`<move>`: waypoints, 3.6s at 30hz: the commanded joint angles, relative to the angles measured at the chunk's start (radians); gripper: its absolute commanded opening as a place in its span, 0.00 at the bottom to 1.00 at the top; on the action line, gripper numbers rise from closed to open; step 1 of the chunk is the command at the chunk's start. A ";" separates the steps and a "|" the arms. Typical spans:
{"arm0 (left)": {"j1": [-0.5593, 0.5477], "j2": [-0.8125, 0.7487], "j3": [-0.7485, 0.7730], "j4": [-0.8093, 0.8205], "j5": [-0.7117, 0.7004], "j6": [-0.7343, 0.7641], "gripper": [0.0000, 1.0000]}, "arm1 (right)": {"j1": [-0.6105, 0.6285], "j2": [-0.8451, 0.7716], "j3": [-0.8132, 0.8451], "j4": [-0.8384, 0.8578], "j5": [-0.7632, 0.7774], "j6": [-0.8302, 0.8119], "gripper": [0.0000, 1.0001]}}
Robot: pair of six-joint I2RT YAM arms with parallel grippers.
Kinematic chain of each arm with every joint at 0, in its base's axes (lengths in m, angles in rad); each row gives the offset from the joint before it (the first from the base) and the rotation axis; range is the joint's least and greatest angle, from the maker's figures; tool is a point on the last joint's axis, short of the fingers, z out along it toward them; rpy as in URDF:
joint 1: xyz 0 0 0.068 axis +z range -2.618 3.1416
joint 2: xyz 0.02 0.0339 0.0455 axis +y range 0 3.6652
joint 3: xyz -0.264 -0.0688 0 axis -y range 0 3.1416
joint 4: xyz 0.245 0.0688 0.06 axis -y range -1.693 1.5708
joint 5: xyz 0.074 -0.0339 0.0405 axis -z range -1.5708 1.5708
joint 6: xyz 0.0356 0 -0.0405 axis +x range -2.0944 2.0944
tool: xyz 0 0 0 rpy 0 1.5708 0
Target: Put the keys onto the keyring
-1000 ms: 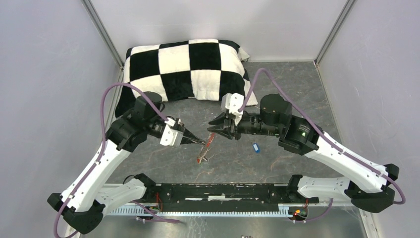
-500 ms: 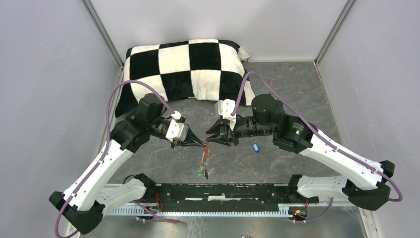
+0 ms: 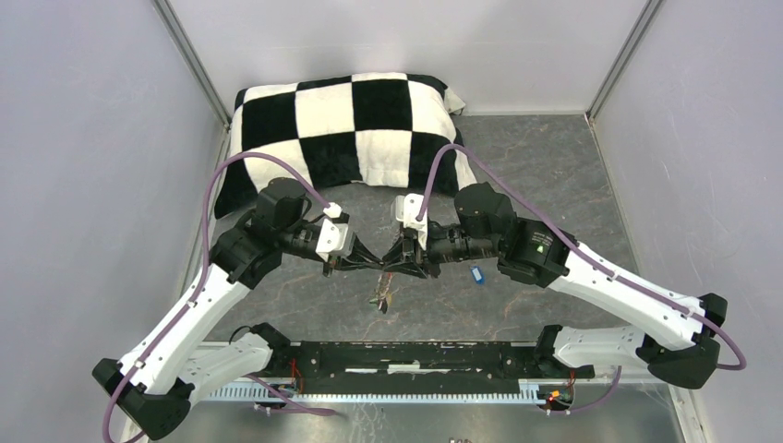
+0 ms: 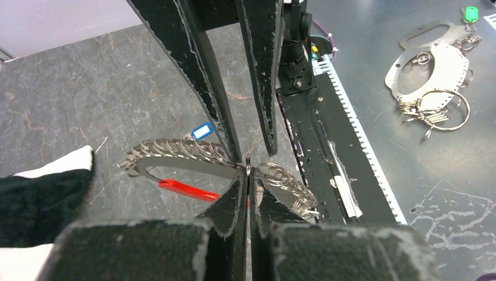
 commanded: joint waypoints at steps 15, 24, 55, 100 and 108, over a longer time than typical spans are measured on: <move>-0.004 -0.034 0.002 0.014 0.043 0.069 0.02 | 0.011 -0.002 -0.044 0.092 0.050 0.018 0.07; -0.004 -0.043 0.010 0.000 0.055 0.089 0.04 | 0.011 -0.003 -0.047 0.093 0.100 0.023 0.01; -0.003 -0.071 -0.051 0.054 -0.057 -0.132 0.40 | 0.010 -0.084 -0.148 0.232 0.042 0.063 0.01; -0.003 -0.118 -0.053 0.002 -0.074 -0.045 0.18 | 0.010 -0.104 -0.164 0.286 0.050 0.078 0.01; -0.003 -0.106 -0.050 0.025 -0.076 -0.045 0.24 | 0.010 -0.104 -0.167 0.290 0.047 0.084 0.01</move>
